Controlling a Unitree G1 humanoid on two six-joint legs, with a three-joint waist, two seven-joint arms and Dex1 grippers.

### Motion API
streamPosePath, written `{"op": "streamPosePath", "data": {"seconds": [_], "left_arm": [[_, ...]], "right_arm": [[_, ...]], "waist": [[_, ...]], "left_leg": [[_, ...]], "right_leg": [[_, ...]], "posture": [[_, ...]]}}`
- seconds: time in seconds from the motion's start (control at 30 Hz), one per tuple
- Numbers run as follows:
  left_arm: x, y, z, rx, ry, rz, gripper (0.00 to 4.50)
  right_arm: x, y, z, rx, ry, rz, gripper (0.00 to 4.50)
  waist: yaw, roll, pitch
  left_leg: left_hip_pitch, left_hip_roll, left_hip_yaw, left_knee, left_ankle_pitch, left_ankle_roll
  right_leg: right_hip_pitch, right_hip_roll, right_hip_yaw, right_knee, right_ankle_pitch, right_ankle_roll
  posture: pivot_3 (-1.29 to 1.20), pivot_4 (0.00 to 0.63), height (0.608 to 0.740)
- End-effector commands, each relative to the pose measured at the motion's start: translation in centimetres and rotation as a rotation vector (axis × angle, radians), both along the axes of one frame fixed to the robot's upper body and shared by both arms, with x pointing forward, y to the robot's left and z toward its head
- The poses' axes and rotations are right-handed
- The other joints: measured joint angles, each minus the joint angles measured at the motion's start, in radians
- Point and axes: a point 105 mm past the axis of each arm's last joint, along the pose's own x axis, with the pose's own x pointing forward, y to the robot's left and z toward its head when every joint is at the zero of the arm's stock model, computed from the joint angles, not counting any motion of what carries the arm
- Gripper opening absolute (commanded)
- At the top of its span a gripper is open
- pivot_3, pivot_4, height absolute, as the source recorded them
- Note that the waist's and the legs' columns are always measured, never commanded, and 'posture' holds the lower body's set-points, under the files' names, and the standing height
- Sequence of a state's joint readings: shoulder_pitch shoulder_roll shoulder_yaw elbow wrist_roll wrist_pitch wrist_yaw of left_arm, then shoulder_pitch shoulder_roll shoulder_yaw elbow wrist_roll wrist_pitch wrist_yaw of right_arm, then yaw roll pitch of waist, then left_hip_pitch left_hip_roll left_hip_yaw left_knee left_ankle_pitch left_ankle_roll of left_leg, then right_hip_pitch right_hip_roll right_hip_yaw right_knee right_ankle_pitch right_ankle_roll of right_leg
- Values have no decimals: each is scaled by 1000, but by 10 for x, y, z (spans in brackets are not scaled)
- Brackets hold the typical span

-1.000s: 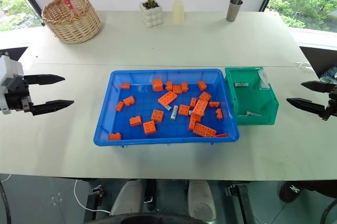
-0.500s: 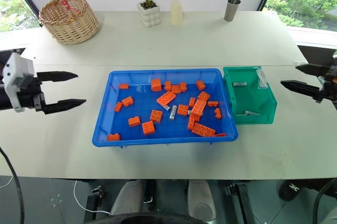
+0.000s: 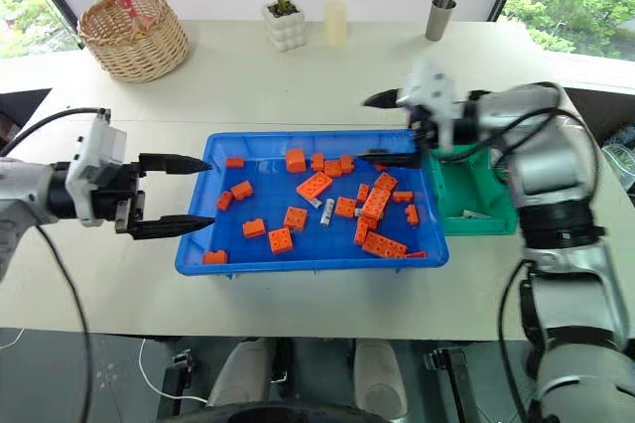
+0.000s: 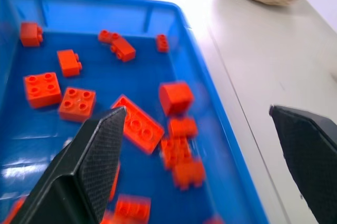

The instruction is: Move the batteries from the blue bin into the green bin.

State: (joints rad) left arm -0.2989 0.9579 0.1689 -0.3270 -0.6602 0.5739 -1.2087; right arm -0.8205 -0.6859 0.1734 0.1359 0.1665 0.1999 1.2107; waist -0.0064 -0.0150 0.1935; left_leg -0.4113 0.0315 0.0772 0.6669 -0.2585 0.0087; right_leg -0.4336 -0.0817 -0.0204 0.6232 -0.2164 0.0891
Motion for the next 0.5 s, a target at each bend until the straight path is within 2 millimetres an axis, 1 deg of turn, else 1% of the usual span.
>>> {"op": "streamPosePath", "data": {"seconds": [0.03,0.1,0.17,0.37,0.5], "left_arm": [[3,-8,5,-4,-27,-17,4500],[5,-12,3,-1,-36,-24,4500],[4,-15,5,-13,-35,-36,4500],[1,-19,4,-7,-38,-59,4500],[1,-18,3,2,-41,-59,4500]], "right_arm": [[5,17,-7,-124,-139,46,4481],[8,28,-19,-140,-139,70,4481],[11,34,-29,-170,-155,83,4481],[19,38,-54,-262,-207,110,4481],[22,40,-66,-295,-224,130,4481]], "waist": [[3,-1,0],[-2,-1,0],[-7,-1,0],[-10,-1,0],[-11,-1,0]], "left_leg": [[-1,0,0,0,0,0],[-1,-1,0,0,0,0],[-1,-1,1,1,0,0],[0,0,0,1,0,0],[1,0,0,1,0,0]], "right_leg": [[0,0,0,0,0,0],[0,0,0,-1,0,0],[0,0,1,-1,0,0],[-1,0,1,2,0,0],[-1,0,1,2,0,0]], "posture": [[0,150,736],[0,150,736],[0,150,736],[0,150,736],[0,150,736]]}}
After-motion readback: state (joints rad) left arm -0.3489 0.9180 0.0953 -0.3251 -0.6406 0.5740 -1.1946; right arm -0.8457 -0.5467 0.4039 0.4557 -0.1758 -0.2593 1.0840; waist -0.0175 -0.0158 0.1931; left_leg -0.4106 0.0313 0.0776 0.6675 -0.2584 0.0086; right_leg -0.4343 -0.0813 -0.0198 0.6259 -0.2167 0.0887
